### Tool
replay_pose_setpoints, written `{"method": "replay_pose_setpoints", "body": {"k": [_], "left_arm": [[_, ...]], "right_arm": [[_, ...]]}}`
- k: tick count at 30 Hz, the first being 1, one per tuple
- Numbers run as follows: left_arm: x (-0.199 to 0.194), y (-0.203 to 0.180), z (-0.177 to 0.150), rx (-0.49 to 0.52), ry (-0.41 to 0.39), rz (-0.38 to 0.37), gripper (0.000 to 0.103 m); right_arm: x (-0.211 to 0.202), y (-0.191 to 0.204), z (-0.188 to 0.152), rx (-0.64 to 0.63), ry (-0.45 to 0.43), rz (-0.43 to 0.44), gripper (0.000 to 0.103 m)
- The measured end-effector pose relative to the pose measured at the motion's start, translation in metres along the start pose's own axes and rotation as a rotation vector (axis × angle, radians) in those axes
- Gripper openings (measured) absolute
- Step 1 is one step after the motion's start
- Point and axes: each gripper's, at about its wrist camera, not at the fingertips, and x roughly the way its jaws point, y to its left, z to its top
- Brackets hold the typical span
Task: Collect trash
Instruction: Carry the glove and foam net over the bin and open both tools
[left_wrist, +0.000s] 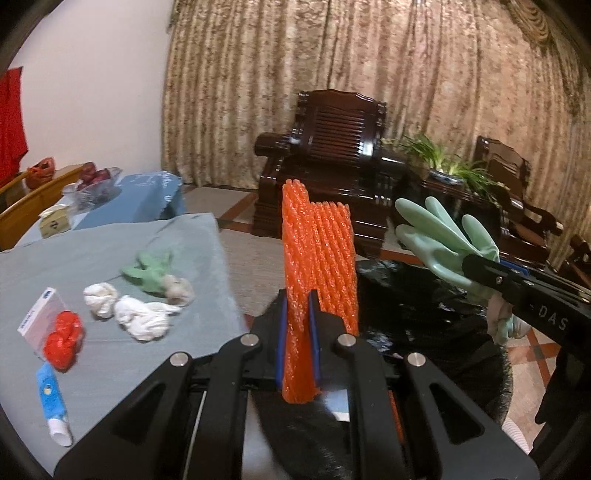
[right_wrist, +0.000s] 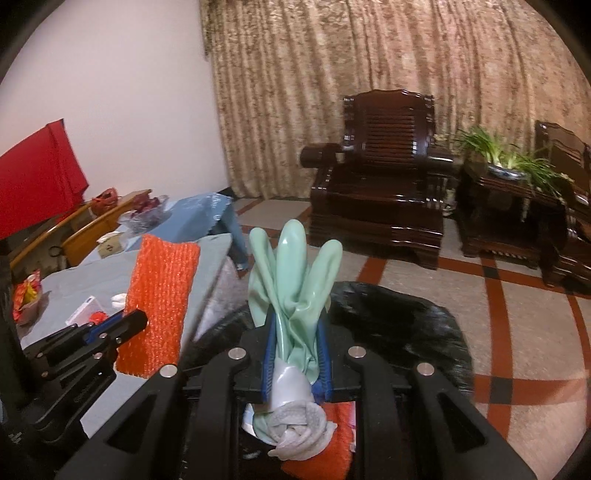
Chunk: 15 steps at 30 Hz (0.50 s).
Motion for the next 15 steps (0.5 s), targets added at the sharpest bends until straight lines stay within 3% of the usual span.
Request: {"method": "replay_pose_setpoints", "body": {"k": [15], "left_arm": [[0.050,-0.041,-0.022,0.050,0.090,-0.094,0.010]], "right_arm": [[0.016,-0.044,-0.023,0.058,0.067,-0.088,0.020]]}}
